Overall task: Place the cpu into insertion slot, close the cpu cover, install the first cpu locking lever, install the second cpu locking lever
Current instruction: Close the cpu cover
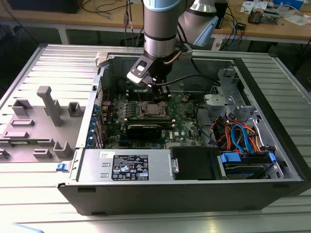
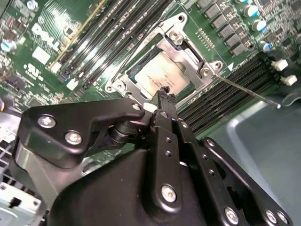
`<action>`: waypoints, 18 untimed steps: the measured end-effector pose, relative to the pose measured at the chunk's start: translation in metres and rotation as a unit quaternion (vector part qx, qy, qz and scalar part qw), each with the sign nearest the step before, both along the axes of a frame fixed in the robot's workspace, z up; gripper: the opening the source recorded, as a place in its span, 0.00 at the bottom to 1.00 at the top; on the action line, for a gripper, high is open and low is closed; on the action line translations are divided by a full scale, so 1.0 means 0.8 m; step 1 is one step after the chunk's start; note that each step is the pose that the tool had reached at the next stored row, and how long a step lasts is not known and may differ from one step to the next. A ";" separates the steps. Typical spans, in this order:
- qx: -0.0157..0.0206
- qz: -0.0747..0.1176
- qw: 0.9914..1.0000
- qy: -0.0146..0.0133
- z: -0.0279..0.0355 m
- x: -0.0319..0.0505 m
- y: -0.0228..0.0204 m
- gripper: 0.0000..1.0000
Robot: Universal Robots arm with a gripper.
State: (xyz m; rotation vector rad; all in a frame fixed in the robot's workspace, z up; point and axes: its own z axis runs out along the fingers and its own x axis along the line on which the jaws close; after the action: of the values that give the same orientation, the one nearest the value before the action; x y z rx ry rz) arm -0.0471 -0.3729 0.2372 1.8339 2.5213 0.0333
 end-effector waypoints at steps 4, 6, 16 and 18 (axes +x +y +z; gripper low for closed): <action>0.000 0.029 1.000 0.000 -0.0006 0.000 0.0000 0.11; 0.000 0.053 0.999 0.000 -0.0011 0.000 0.0000 0.11; 0.000 0.110 0.994 0.000 -0.0020 0.000 0.0000 0.11; 0.000 0.111 0.994 0.000 -0.0020 0.000 0.0000 0.11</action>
State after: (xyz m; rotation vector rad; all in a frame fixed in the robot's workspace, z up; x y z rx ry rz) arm -0.0471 -0.3729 0.2356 1.5440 2.7115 0.0372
